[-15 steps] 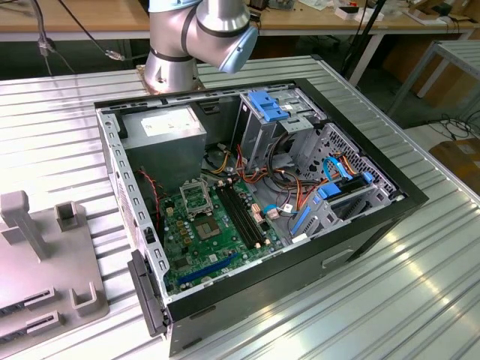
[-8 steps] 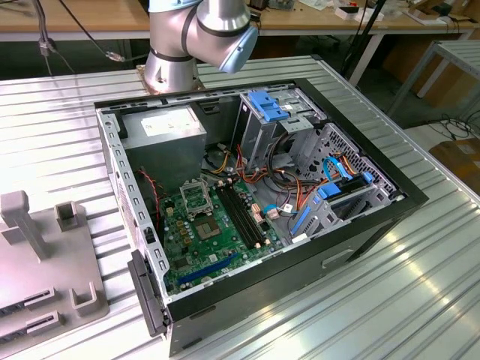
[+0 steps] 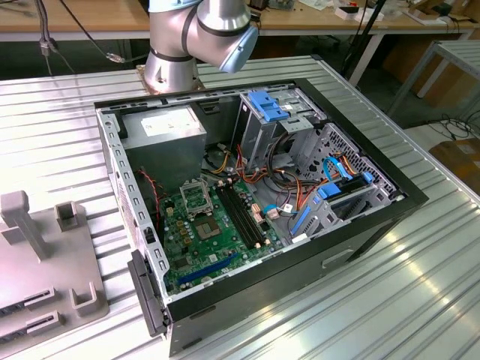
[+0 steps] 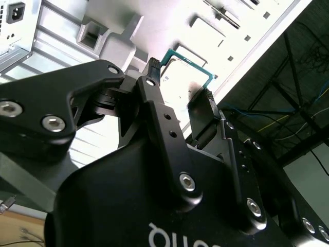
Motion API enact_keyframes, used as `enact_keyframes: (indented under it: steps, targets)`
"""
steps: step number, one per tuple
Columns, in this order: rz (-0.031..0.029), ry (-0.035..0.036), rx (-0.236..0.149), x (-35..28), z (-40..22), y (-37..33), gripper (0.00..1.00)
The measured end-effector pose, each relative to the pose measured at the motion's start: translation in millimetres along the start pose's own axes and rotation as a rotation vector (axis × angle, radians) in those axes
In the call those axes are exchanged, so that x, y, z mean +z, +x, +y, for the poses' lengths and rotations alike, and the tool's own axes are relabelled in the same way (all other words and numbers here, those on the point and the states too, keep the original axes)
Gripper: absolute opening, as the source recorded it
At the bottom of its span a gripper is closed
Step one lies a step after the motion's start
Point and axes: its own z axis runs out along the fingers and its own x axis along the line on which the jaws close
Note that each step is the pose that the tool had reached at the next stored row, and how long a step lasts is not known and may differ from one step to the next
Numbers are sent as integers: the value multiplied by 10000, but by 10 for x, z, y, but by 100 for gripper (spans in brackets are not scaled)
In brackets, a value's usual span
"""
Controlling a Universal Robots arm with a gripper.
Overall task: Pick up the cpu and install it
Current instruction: 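Pick up the cpu and move it towards the insertion slot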
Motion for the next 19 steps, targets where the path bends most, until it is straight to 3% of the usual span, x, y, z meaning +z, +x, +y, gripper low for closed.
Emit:
enact_keyframes:
  steps: [19]
  targets:
    - [1, 1, 0, -3, -6, -222, 47]
